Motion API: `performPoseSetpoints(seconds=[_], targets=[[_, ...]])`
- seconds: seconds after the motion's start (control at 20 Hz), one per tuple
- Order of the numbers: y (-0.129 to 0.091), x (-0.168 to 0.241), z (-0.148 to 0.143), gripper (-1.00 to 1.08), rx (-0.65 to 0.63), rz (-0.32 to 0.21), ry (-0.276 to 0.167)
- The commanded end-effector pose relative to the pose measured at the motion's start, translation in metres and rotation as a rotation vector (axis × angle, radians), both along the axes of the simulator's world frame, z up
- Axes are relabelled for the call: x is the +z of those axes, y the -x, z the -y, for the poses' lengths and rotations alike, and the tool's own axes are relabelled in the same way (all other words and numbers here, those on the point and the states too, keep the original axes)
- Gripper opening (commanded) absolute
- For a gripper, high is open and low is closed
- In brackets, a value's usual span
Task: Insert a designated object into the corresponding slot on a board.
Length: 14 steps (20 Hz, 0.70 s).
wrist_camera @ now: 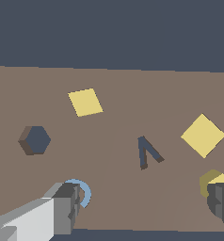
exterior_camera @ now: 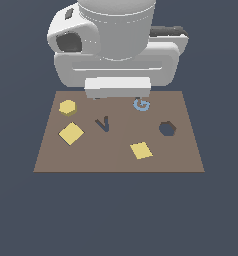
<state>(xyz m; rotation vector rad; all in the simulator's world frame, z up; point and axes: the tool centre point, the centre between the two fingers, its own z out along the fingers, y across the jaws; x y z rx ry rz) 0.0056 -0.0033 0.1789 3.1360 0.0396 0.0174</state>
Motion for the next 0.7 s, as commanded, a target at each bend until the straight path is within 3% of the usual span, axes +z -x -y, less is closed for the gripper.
performPoseSetpoints(seconds=[0.0,0.65], targets=[[0.0,0.0,0.0,1.0,0.0,0.0,0.0],[0.014,-0.011,0.01,1.0,0.094,-0.001,0.0]])
